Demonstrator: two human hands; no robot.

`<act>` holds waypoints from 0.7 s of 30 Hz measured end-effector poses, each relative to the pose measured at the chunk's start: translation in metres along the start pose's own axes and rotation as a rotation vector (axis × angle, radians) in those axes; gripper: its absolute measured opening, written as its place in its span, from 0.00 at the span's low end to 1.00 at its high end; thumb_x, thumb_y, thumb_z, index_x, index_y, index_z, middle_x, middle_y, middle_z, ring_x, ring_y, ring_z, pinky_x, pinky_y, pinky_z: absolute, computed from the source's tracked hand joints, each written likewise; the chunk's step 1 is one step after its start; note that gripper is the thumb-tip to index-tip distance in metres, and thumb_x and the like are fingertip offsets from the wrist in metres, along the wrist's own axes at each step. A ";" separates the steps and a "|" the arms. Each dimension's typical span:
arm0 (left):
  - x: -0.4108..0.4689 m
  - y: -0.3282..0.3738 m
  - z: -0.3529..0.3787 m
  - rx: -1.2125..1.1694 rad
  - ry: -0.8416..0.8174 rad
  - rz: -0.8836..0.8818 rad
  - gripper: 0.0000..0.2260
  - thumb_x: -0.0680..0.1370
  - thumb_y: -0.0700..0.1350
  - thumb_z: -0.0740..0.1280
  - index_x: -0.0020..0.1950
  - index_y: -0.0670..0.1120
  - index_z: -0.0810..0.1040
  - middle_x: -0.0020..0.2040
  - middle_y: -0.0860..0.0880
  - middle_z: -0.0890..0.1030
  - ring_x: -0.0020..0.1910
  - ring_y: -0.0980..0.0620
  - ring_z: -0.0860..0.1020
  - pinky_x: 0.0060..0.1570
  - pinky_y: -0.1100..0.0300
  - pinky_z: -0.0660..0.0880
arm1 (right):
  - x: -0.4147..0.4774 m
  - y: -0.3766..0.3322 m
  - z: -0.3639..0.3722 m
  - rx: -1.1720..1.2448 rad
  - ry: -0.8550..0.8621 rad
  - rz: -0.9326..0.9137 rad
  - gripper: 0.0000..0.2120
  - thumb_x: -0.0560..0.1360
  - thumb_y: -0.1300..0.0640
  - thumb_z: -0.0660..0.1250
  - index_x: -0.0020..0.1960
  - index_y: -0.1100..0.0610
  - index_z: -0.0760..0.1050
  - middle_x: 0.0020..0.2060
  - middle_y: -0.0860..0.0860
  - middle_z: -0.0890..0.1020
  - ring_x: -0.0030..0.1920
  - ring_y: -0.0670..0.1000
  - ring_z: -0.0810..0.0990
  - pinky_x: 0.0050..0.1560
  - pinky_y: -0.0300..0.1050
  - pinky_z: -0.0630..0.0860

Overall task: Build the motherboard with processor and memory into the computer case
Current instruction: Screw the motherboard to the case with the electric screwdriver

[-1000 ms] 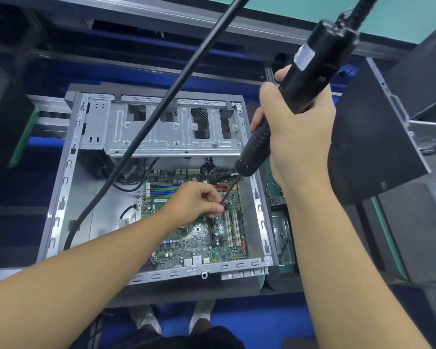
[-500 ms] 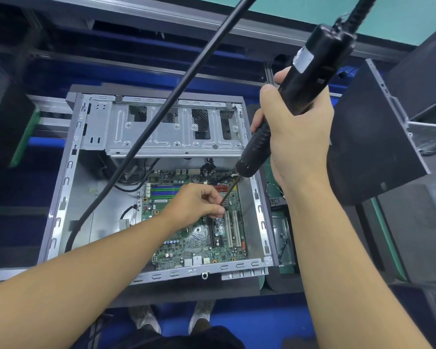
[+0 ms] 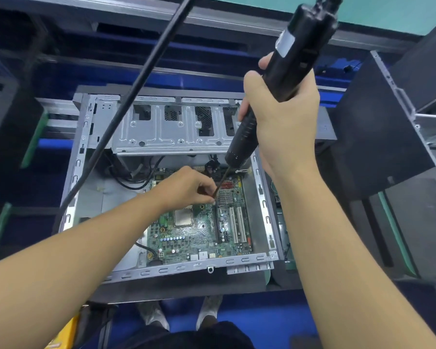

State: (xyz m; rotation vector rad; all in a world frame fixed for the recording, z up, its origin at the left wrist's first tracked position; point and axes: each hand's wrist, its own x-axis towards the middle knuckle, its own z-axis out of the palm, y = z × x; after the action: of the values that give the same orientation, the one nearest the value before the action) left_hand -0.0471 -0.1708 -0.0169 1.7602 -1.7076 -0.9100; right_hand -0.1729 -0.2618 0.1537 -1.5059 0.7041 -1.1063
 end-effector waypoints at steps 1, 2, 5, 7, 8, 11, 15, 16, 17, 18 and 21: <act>-0.002 0.000 0.002 0.025 -0.009 0.006 0.02 0.72 0.46 0.76 0.44 0.51 0.85 0.39 0.58 0.84 0.38 0.65 0.81 0.42 0.72 0.75 | -0.002 0.001 0.000 -0.007 -0.005 0.003 0.08 0.74 0.60 0.70 0.49 0.54 0.72 0.33 0.50 0.76 0.30 0.56 0.77 0.35 0.50 0.76; -0.003 0.000 0.004 0.041 -0.014 0.008 0.02 0.73 0.46 0.75 0.45 0.51 0.86 0.39 0.58 0.84 0.38 0.65 0.81 0.43 0.71 0.76 | -0.004 0.003 0.000 -0.015 -0.009 0.009 0.08 0.74 0.60 0.70 0.49 0.53 0.72 0.32 0.49 0.76 0.30 0.57 0.77 0.35 0.52 0.77; -0.005 0.001 0.009 0.096 -0.039 0.023 0.01 0.73 0.45 0.75 0.42 0.50 0.84 0.38 0.56 0.83 0.37 0.62 0.80 0.42 0.64 0.78 | -0.009 0.008 0.000 -0.034 -0.011 0.034 0.08 0.73 0.58 0.70 0.48 0.51 0.72 0.29 0.52 0.77 0.31 0.58 0.77 0.39 0.59 0.78; -0.005 0.002 0.012 0.137 -0.072 0.046 0.03 0.73 0.44 0.74 0.39 0.49 0.82 0.38 0.55 0.80 0.37 0.59 0.79 0.42 0.60 0.77 | -0.012 0.010 -0.002 -0.037 -0.015 0.043 0.08 0.73 0.58 0.70 0.47 0.51 0.72 0.29 0.55 0.77 0.31 0.58 0.76 0.40 0.61 0.77; -0.005 0.003 0.014 0.158 -0.092 0.058 0.05 0.72 0.43 0.74 0.38 0.48 0.80 0.37 0.54 0.79 0.37 0.57 0.77 0.41 0.60 0.76 | -0.015 0.010 -0.004 -0.040 -0.024 0.048 0.08 0.73 0.58 0.70 0.47 0.51 0.72 0.29 0.56 0.77 0.31 0.58 0.76 0.39 0.59 0.77; -0.004 0.010 0.024 0.172 -0.237 0.070 0.04 0.73 0.43 0.73 0.41 0.44 0.79 0.37 0.52 0.77 0.36 0.55 0.76 0.40 0.59 0.75 | -0.024 0.011 -0.011 -0.053 -0.087 0.077 0.09 0.72 0.58 0.71 0.49 0.52 0.73 0.31 0.56 0.77 0.30 0.55 0.77 0.37 0.48 0.75; 0.002 0.023 0.046 0.269 -0.460 0.085 0.06 0.74 0.48 0.71 0.47 0.46 0.80 0.41 0.52 0.80 0.41 0.54 0.80 0.36 0.64 0.75 | -0.038 0.019 -0.026 -0.062 -0.231 0.172 0.09 0.73 0.59 0.71 0.51 0.54 0.74 0.33 0.56 0.77 0.32 0.54 0.77 0.39 0.49 0.77; 0.004 0.025 0.052 0.275 -0.500 0.098 0.06 0.74 0.48 0.71 0.47 0.47 0.81 0.41 0.51 0.81 0.42 0.53 0.80 0.37 0.64 0.76 | -0.042 0.022 -0.030 -0.064 -0.252 0.197 0.10 0.73 0.60 0.71 0.52 0.55 0.74 0.33 0.55 0.78 0.32 0.54 0.77 0.40 0.50 0.78; 0.004 0.027 0.057 0.276 -0.532 0.106 0.06 0.74 0.47 0.72 0.48 0.47 0.81 0.42 0.52 0.81 0.42 0.53 0.80 0.38 0.62 0.77 | -0.045 0.025 -0.033 -0.064 -0.271 0.217 0.10 0.73 0.61 0.70 0.52 0.55 0.74 0.32 0.54 0.78 0.32 0.54 0.77 0.41 0.51 0.78; 0.004 0.028 0.061 0.281 -0.558 0.117 0.06 0.73 0.47 0.72 0.49 0.48 0.82 0.43 0.53 0.81 0.42 0.54 0.80 0.39 0.61 0.77 | -0.048 0.028 -0.036 -0.063 -0.288 0.233 0.09 0.73 0.62 0.70 0.52 0.54 0.73 0.32 0.53 0.78 0.33 0.54 0.77 0.42 0.51 0.78; 0.005 0.027 0.070 0.303 -0.584 0.139 0.06 0.73 0.48 0.72 0.48 0.50 0.81 0.41 0.58 0.78 0.41 0.56 0.77 0.40 0.61 0.77 | -0.054 0.039 -0.045 -0.071 -0.329 0.263 0.09 0.74 0.62 0.70 0.50 0.52 0.74 0.31 0.53 0.78 0.33 0.54 0.77 0.43 0.53 0.78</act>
State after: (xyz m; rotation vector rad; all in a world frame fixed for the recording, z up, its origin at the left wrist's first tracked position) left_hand -0.1180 -0.1715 -0.0419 1.6202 -2.4138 -1.2384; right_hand -0.2296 -0.2421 0.1005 -1.5574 0.6914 -0.6228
